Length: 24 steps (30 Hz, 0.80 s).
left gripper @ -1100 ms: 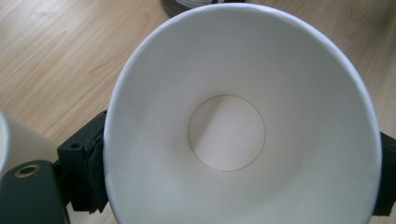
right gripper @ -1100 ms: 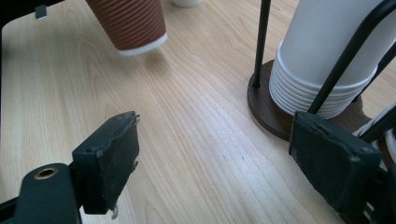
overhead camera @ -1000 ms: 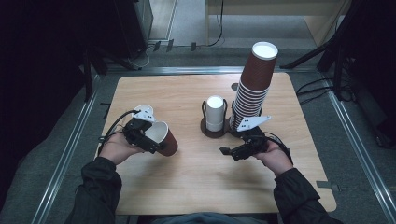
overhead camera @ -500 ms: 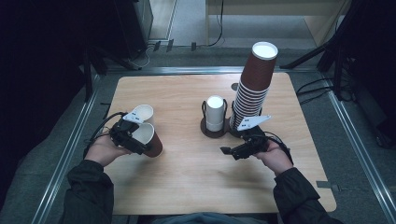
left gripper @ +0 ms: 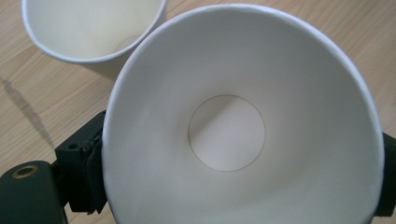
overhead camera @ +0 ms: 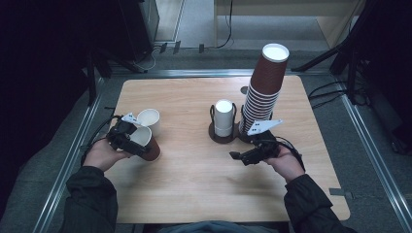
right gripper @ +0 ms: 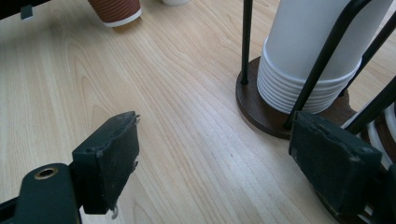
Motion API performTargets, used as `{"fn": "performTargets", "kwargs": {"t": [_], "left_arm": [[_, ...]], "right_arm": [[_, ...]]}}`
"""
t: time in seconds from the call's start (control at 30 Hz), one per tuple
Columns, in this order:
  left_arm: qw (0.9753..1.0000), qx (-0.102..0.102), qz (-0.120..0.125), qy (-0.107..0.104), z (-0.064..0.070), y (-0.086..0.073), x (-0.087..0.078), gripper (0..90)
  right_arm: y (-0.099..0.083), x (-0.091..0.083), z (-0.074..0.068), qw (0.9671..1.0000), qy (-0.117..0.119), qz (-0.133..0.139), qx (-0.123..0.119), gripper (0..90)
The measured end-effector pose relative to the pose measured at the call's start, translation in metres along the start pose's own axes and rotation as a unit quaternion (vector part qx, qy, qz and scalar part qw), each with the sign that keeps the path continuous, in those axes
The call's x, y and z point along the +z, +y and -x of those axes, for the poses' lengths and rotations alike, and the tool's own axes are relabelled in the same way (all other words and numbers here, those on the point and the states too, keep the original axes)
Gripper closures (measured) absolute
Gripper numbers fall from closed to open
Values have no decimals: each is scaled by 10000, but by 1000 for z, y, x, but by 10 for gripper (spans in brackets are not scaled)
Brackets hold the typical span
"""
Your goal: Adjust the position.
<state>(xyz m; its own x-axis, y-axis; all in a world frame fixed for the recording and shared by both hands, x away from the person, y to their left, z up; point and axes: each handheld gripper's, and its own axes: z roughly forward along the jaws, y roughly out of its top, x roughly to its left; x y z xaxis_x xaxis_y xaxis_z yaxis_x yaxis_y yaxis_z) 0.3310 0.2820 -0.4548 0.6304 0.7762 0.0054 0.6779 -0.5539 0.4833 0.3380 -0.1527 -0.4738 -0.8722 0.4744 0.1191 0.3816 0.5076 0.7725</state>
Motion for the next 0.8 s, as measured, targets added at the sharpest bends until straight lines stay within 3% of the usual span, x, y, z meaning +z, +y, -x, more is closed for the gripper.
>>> {"fn": "performTargets", "kwargs": {"t": [0.2,0.5,0.8], "left_arm": [[9998,-123,-39,146,-6,0,4,70],[9997,-58,-74,206,-4,3,7,56],[9999,-94,1,75,-2,4,8,9]], "right_arm": [[-1,0,0,10000,-12,2,9,164],[-2,-3,0,10000,-40,25,47,164],[-3,-4,2,10000,-38,55,65,164]]}}
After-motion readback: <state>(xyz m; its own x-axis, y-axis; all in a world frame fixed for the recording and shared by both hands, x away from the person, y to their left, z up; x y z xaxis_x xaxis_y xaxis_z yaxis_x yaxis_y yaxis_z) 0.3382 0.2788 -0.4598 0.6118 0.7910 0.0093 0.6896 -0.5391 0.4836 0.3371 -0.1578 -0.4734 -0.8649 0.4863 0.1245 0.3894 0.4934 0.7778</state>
